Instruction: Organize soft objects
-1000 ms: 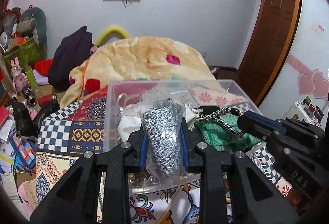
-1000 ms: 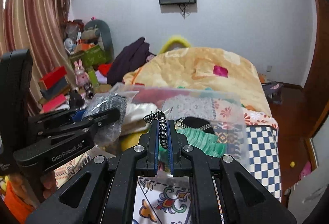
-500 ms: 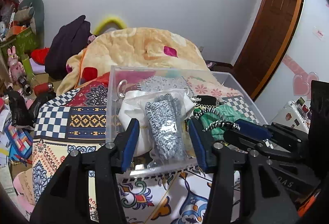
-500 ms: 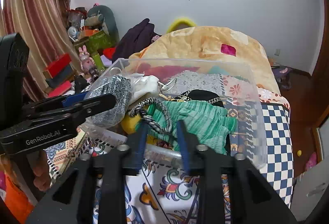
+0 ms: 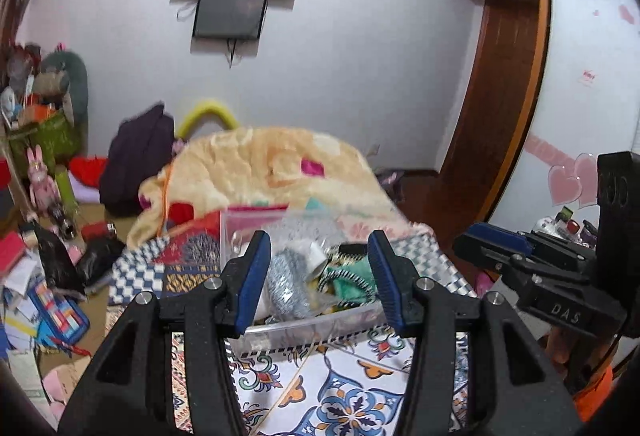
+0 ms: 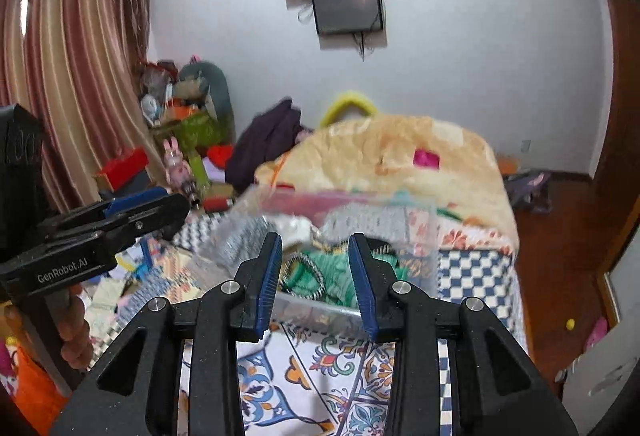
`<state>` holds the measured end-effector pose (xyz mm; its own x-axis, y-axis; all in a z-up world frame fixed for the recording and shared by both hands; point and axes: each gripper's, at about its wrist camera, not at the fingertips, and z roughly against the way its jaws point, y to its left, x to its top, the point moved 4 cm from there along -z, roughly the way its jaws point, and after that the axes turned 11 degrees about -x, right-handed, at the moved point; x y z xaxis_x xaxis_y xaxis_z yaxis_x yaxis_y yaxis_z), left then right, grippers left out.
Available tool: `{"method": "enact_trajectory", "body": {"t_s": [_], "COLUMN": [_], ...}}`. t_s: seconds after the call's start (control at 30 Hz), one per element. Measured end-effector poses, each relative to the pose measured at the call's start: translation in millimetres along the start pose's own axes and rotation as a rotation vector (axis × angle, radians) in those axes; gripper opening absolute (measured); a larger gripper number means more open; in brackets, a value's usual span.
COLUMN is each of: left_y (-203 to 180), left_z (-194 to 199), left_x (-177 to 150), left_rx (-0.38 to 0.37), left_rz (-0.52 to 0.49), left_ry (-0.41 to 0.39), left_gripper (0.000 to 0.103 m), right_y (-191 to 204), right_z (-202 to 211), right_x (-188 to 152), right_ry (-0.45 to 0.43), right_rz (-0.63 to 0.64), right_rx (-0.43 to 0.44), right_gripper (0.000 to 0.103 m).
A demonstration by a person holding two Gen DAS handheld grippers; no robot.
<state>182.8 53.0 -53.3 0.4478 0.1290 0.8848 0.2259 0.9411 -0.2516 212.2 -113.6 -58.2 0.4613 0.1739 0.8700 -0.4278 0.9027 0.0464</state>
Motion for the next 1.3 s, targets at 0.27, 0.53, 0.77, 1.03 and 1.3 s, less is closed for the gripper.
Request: {"method": "enact_trajectory", "body": {"t_s": [0.27,0.53,0.77,1.03,1.3], "left_y": [-34.1,-51.4,-53.8,-53.6,-54.1], "left_z": [54.2,83.3,89.3,88.8,89.6], "left_x": [17.0,19.1,15.8,15.1,14.8], "left_rx": [0.003,0.031,0.033,0.026,0.023], "left_rz": [-0.071,-0.115,-0.123,-0.117,-0.119], "left_ry": [-0.129,-0.196,-0.207,-0.208,-0.207], "left_gripper": [0.067,0.093,0.1,0.101,0.102], "right_y": [-0.4,0.6,0.7,-1.6,-3.0], "right_z": [59.5,80.0,86.0,88.2,92.4], "right_x": [19.4,21.9,16.2,14.5,12.1], "right_ry": [-0.16,-0.232,-0.265,-0.278,-0.282], "right_rz": [-0.01,-0.013,-0.017,-0.029,-0.034], "right_rx": [-0.012,-0.03,-0.04,-0.051,-0.051], "right_gripper": [0.05,0.077,0.094,0.101,0.102]}}
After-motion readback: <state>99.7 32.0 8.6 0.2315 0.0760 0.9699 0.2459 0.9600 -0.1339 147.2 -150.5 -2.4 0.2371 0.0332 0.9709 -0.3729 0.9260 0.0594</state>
